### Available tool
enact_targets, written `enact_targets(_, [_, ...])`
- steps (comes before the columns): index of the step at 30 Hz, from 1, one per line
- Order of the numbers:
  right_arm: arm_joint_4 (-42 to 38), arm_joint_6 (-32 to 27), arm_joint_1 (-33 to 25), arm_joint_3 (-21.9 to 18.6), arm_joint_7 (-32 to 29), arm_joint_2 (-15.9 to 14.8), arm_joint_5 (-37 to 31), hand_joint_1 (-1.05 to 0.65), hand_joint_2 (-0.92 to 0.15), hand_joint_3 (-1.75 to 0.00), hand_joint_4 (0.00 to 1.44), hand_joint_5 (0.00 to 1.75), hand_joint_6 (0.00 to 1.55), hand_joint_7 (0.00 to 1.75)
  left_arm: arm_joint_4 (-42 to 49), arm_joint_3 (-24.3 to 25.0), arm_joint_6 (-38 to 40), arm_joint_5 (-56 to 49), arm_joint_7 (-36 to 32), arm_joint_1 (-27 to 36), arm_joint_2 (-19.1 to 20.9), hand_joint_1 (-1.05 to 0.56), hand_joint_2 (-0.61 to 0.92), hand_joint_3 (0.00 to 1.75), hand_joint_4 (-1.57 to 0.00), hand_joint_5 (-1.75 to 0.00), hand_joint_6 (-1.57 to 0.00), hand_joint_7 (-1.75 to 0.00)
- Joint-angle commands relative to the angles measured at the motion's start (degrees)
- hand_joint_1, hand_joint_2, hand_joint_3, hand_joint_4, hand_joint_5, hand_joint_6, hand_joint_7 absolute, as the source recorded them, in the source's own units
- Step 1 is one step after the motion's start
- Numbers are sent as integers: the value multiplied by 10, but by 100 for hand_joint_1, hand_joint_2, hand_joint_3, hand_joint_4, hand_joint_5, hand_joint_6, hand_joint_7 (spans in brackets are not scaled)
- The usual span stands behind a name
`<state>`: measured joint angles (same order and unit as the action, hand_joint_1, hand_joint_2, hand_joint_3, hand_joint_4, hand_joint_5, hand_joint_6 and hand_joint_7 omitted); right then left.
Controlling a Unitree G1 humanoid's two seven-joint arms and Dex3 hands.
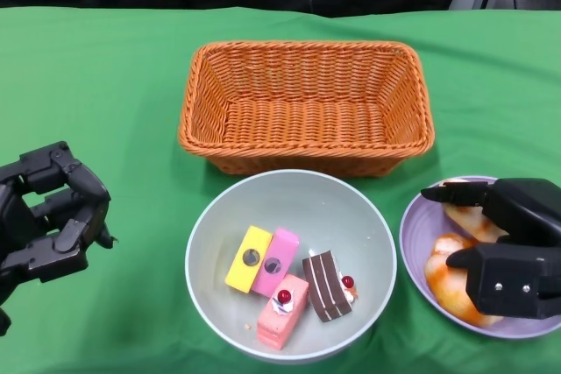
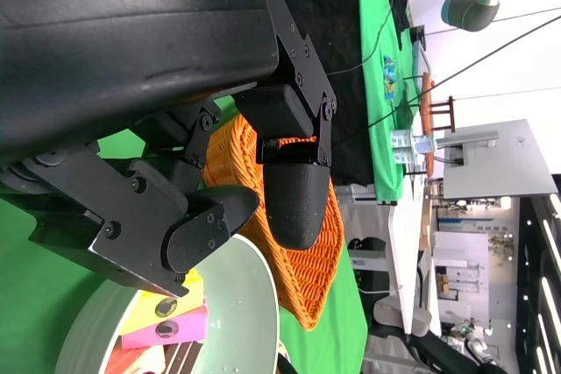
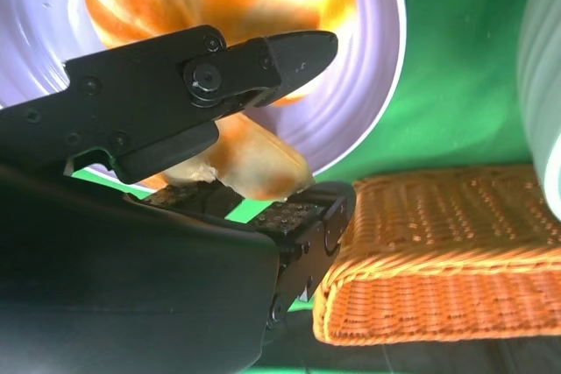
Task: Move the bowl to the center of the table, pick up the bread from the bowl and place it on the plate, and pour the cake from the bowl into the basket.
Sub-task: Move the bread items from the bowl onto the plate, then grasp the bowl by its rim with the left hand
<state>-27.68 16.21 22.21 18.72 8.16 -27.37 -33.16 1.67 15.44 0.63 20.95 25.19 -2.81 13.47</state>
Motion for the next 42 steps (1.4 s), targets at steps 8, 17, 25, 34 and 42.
enact_targets(8, [176,-95,-54,-25,89,-32,9,-89,-92,-20,28,3,37,1,7,3,-7,0,6,0,11,-4,56,106,-78,-165,-83,-132])
enact_targets(17, [338,-179,-84,-53,81,-27,-38,-87,-92,-24,44,8,48,4,4,2,-5,0,2,0,9,-1,56,110,-78,-166,-83,-133])
enact_targets(25, [363,-132,-101,-90,-25,7,-32,-76,-91,-13,70,13,71,6,7,1,-11,-5,2,-1,9,-3,55,110,-78,-166,-82,-134])
enact_targets(34, [212,58,-120,-168,3,189,418,-7,-82,-46,90,91,111,19,2,1,-11,-7,1,5,8,-4,57,105,-78,-163,-83,-132])
enact_targets(42, [218,0,-151,-203,115,223,575,-13,-86,-47,81,138,89,89,-7,-5,-51,-28,0,18,4,-4,59,100,-77,-161,-80,-131])
